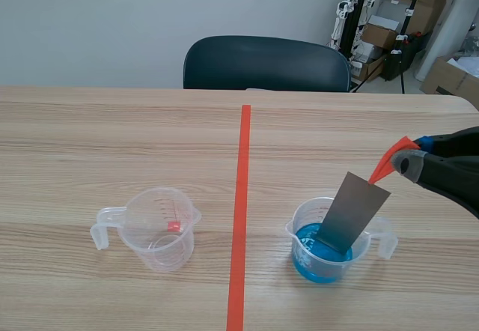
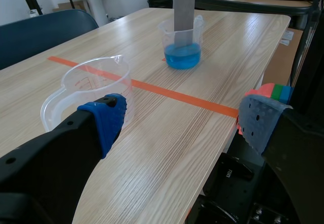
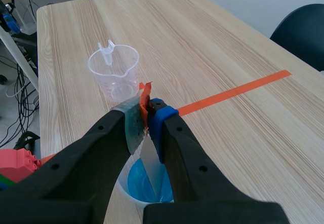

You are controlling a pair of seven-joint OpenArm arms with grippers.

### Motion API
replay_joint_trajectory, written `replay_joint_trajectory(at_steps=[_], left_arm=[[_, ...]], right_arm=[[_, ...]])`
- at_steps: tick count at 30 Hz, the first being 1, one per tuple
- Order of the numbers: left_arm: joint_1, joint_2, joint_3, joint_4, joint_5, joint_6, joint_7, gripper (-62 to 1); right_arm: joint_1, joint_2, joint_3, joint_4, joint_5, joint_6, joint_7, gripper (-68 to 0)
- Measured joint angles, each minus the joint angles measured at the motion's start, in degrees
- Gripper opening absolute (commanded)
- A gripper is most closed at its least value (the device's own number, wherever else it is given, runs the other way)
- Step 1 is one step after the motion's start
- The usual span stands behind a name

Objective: Do the redox reaction experiment. raise the plate out of the solution

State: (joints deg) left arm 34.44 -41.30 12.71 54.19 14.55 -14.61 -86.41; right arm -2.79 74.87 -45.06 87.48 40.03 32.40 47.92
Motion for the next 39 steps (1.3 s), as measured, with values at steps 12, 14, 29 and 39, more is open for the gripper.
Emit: replay_joint_trajectory(at_steps=[12, 14, 29, 39], left_arm=[[0.00, 0.00, 0.00, 0.00, 0.00, 0.00, 0.00, -13.1], [0.00, 0.00, 0.00, 0.00, 0.00, 0.00, 0.00, -13.1], [0.00, 0.00, 0.00, 0.00, 0.00, 0.00, 0.00, -13.1], [0.00, 0.00, 0.00, 0.00, -0.02, 0.00, 0.02, -13.2]], right_arm=[[0.02, 4.85, 0.00, 4.63, 2.97, -0.02, 0.00, -67.7], [0.02, 4.87, 0.00, 4.79, 3.61, -0.02, 0.00, -67.7], [0.02, 5.77, 0.85, 4.79, 4.61, 1.20, -0.26, -67.7], [0.02, 5.77, 3.37, 4.79, 4.61, 3.58, -1.31, -67.7]])
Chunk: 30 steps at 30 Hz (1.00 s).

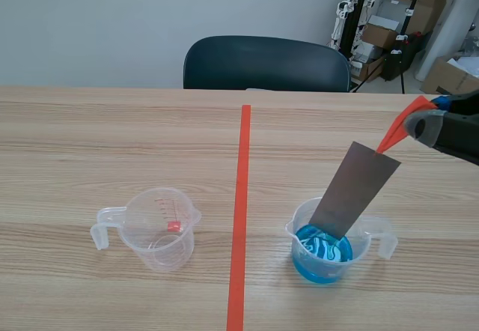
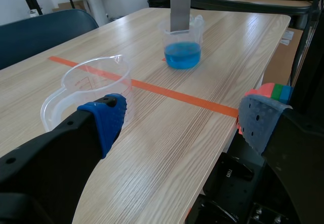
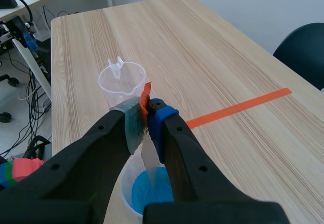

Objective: Do the redox reaction experiment. raise the plate out of the solution

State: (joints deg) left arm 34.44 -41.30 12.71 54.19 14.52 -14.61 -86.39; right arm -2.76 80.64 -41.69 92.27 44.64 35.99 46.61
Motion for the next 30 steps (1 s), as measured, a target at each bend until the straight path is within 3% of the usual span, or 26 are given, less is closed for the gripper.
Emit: replay_joint_trajectory(at_steps=[4, 6, 8, 13, 18, 21, 28, 30], left_arm=[[-0.02, 0.00, 0.00, 0.00, -0.20, 0.00, 0.00, -13.2], [-0.04, 0.00, 0.00, 0.00, -0.35, 0.00, 0.00, -13.2], [-0.07, -0.02, 0.00, 0.00, -1.75, 0.00, -0.02, -13.3], [-0.17, -0.17, 0.00, 0.61, -4.57, -0.02, -0.02, -13.8], [-0.33, -0.20, 0.02, 4.81, -4.96, -0.02, 0.00, -31.6], [-1.70, -0.50, 0.02, 6.43, -4.87, -0.02, 3.13, -40.8], [-5.84, -2.36, 0.02, 10.03, -4.74, -0.28, 10.62, -49.7], [-6.82, -3.17, 0.02, 11.82, -4.76, -2.47, 14.82, -52.8]], right_arm=[[0.00, 0.00, 0.00, 0.00, -0.02, 0.07, -0.35, -67.7], [0.00, 0.00, 0.00, 0.00, -0.02, 1.36, -1.36, -67.7], [0.00, 0.00, 0.00, 0.00, -0.20, 2.67, -2.12, -67.7], [0.00, 0.00, 0.59, 0.00, -0.20, 2.84, -2.95, -67.7], [0.00, 0.00, 4.66, 0.00, 0.00, 5.86, -4.83, -67.7], [0.00, 0.00, 6.32, 0.00, 0.02, 5.88, -5.31, -67.7], [0.00, 0.00, 9.62, 0.00, 0.52, 5.86, -7.41, -67.7], [0.00, 0.00, 10.23, 0.00, 0.63, 5.86, -7.58, -67.7]])
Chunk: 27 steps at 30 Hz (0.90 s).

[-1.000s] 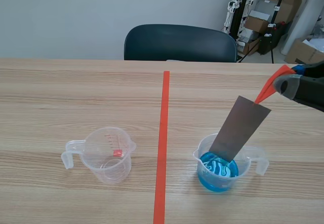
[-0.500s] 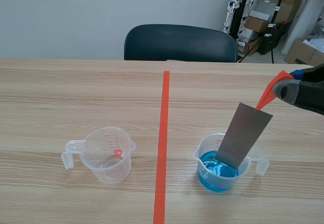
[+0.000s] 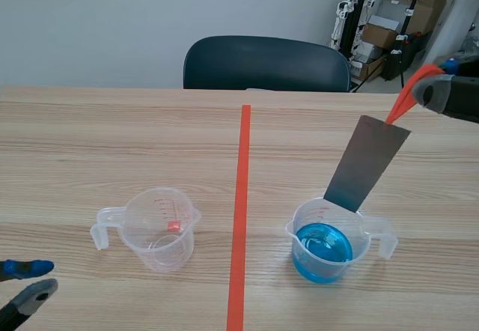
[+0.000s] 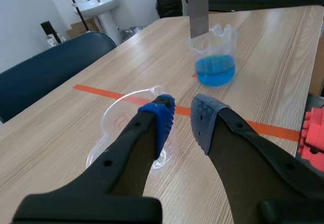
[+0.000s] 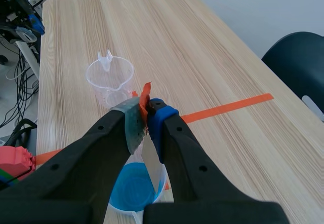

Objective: Do the redox reaction experiment. raise the plate out of the solution

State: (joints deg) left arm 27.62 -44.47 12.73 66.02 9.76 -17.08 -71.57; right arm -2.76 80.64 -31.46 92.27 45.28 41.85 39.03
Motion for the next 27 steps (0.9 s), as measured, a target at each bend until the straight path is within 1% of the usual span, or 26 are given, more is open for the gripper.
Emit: replay_joint_trajectory(at_steps=[2, 4, 7, 11, 13, 14, 16, 17, 20, 21, 22, 24, 25, 27], left_arm=[[-1.20, -0.81, 0.00, 2.14, 0.22, -2.97, 4.20, -54.5], [-2.58, -1.38, 0.04, 4.26, -0.13, -4.66, 7.10, -55.4], [-4.92, -1.88, 0.04, 7.30, -0.37, -6.05, 11.54, -55.4], [-7.67, -3.82, 0.04, 11.93, -0.39, -10.71, 19.87, -55.4], [-8.76, -4.96, 0.04, 14.27, -1.14, -12.92, 23.65, -55.4], [-9.25, -5.49, 0.04, 15.39, -1.92, -13.42, 24.85, -55.4], [-10.25, -6.51, 0.04, 17.46, -4.87, -14.95, 27.71, -56.8], [-10.75, -6.99, 0.04, 18.32, -5.81, -15.26, 29.07, -57.0], [-12.66, -7.93, 0.04, 20.48, -9.53, -17.57, 35.65, -57.0], [-13.25, -8.11, 0.04, 20.96, -9.94, -17.59, 36.96, -57.0], [-13.86, -8.13, 0.07, 21.33, -11.37, -17.70, 38.71, -57.0], [-15.28, -8.11, 0.74, 21.75, -12.66, -18.23, 40.65, -57.1], [-16.09, -8.11, 1.40, 21.90, -13.60, -18.60, 41.94, -57.1], [-17.90, -8.09, 3.58, 22.25, -15.63, -18.58, 45.11, -57.1]], right_arm=[[0.00, 0.00, 0.46, 0.00, 0.02, 0.00, -0.87, -67.7], [0.00, 0.00, 0.66, 0.00, 0.02, 0.00, -1.49, -67.7], [0.00, 0.00, 0.66, 0.04, 0.00, 0.00, -2.14, -67.7], [0.00, 0.00, 0.66, 0.81, 0.00, 0.00, -2.84, -67.7], [0.00, 0.00, 0.66, 1.40, 0.02, 0.00, -2.78, -67.7], [0.00, 0.00, 0.66, 1.66, 0.02, 0.00, -2.82, -67.7], [0.00, 0.00, 0.66, 2.16, 0.02, 0.00, -3.23, -67.7], [0.00, 0.00, 0.66, 2.43, 0.02, 0.00, -3.63, -67.7], [0.00, 0.00, 0.66, 2.99, 0.90, 0.00, -5.11, -67.7], [0.00, 0.00, 0.66, 2.99, 1.46, 0.00, -5.22, -67.7], [0.00, 0.00, 0.66, 3.06, 2.86, 0.00, -6.27, -67.7], [0.00, 0.00, 0.66, 3.17, 3.48, 0.00, -7.65, -67.7], [0.00, 0.00, 0.66, 3.21, 3.63, 0.00, -7.74, -67.7], [0.00, 0.00, 0.66, 3.26, 5.86, -0.02, -8.66, -67.7]])
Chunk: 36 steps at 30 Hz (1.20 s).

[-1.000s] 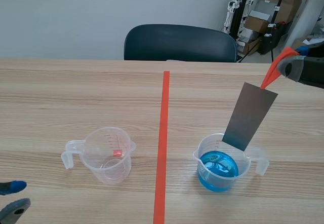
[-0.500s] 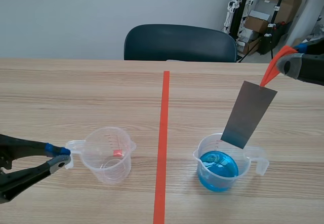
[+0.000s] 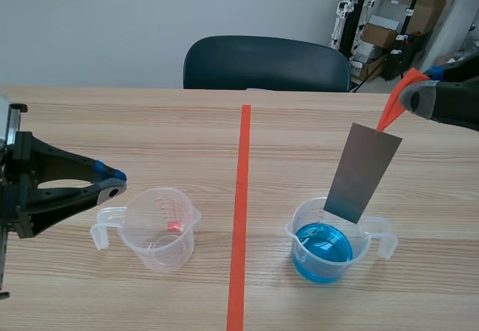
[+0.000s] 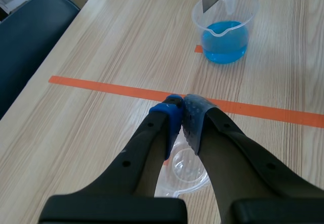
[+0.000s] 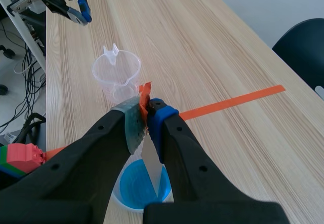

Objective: Do the redox reaction experiment. raise the plate out of the solution

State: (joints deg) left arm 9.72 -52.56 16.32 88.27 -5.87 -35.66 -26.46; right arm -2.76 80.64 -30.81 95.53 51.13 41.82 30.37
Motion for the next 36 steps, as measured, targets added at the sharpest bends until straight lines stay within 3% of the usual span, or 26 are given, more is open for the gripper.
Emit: replay_joint_trajectory(at_steps=[6, 11, 21, 25, 31, 36], left_arm=[[-6.54, 0.04, 8.04, 0.24, -2.62, -0.20, 3.87, -57.1], [-11.98, 0.04, 13.18, 0.24, -2.80, -0.20, 4.94, -57.1], [-18.18, 3.63, 16.24, 0.24, -4.72, -0.20, 14.53, -57.1], [-19.96, 6.08, 18.84, 0.24, -4.70, -0.22, 17.70, -57.1], [-22.29, 9.22, 19.85, 0.24, -4.72, -0.24, 20.24, -57.1], [-23.89, 11.02, 21.51, 0.24, -4.72, -0.24, 22.40, -57.1]], right_arm=[[0.00, 0.00, 0.00, 0.02, 4.09, 0.02, -3.69, -67.7], [0.00, 0.00, 0.42, 1.18, 4.37, 0.02, -5.35, -67.7], [0.00, 0.00, 1.14, 4.92, 4.42, 0.02, -6.97, -67.7], [0.00, 0.13, 1.14, 5.16, 6.80, 0.02, -8.48, -67.7], [0.00, 5.18, 2.69, 6.69, 12.41, 0.02, -8.57, -67.7], [0.02, 8.85, 3.76, 8.70, 13.00, 0.02, -8.41, -67.7]])
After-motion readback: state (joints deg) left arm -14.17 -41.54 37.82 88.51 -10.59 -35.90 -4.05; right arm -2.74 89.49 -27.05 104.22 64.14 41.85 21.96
